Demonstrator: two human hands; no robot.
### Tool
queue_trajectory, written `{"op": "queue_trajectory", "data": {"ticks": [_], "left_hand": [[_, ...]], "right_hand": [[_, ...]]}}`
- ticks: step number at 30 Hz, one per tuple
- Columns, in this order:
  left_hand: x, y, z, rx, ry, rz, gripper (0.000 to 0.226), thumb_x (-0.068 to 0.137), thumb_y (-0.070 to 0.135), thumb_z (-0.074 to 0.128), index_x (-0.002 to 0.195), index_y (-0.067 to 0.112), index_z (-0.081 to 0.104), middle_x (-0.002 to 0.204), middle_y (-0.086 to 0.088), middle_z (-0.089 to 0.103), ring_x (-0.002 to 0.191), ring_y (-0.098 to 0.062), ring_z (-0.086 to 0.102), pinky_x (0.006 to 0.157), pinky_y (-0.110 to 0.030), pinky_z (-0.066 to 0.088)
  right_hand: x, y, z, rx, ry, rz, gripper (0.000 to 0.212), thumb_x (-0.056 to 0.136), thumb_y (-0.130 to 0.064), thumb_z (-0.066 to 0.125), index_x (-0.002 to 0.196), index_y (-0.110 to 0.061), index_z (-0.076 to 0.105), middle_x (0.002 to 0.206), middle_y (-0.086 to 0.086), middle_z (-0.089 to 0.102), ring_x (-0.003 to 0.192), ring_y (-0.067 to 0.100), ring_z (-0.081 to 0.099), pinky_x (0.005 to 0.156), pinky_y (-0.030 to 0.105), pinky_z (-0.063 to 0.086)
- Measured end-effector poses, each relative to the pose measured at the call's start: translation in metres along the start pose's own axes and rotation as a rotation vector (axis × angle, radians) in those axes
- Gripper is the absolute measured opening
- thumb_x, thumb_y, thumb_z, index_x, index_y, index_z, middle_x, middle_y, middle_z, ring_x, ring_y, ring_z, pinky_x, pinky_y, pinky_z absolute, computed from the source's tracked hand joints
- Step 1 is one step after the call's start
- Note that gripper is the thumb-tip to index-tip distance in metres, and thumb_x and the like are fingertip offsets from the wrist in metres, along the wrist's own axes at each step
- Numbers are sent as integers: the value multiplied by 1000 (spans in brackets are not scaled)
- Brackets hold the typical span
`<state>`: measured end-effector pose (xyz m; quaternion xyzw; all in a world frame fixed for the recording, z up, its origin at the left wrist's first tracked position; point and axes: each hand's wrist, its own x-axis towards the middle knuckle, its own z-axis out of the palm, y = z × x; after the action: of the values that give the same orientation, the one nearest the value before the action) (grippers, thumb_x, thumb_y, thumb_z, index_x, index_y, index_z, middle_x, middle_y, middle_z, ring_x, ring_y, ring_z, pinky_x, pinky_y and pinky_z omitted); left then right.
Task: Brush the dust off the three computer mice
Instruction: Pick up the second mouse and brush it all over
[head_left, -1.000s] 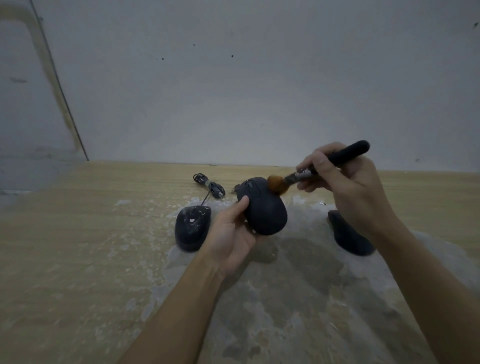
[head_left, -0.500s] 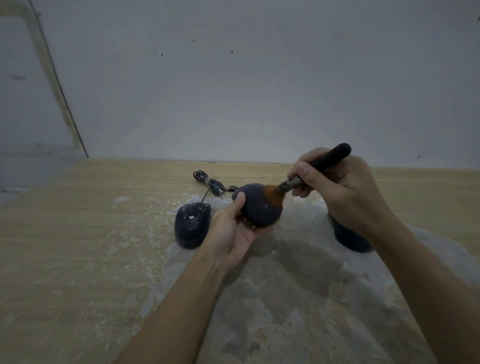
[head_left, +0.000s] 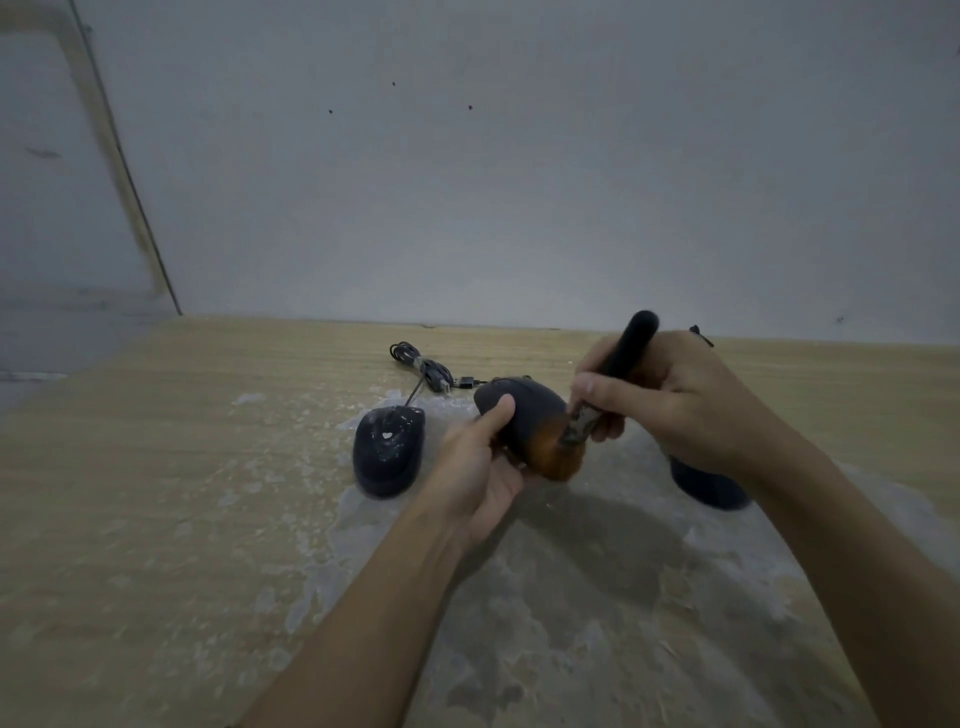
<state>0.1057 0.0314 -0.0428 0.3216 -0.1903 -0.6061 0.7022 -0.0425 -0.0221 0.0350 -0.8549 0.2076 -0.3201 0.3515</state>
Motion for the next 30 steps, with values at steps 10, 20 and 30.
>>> {"op": "queue_trajectory", "data": {"ticks": [10,20,30], "left_hand": [[-1,2,3,-27,16,20,34,96,15,40,125,-4,43,123,-29,55,115,-38,55,86,-49,53],[-3,3,7,-6,-3,10,33,96,13,40,125,-3,43,117,-29,57,106,-37,59,75,-47,57],[0,11,5,1,50,53,35,94,13,43,128,2,41,123,-22,52,115,-38,52,78,-50,51]], "right_hand": [[-2,-4,-3,-16,-2,-22,13,86,-14,59,79,-6,66,70,11,68,60,17,65,59,27,53],[-1,-4,-5,-60,85,-69,13,86,-16,60,78,-9,66,69,11,67,62,17,65,62,31,55],[-1,-1,-15,-211,121,-9,14,84,-23,58,79,-13,66,71,9,69,65,20,67,65,39,58]]}}
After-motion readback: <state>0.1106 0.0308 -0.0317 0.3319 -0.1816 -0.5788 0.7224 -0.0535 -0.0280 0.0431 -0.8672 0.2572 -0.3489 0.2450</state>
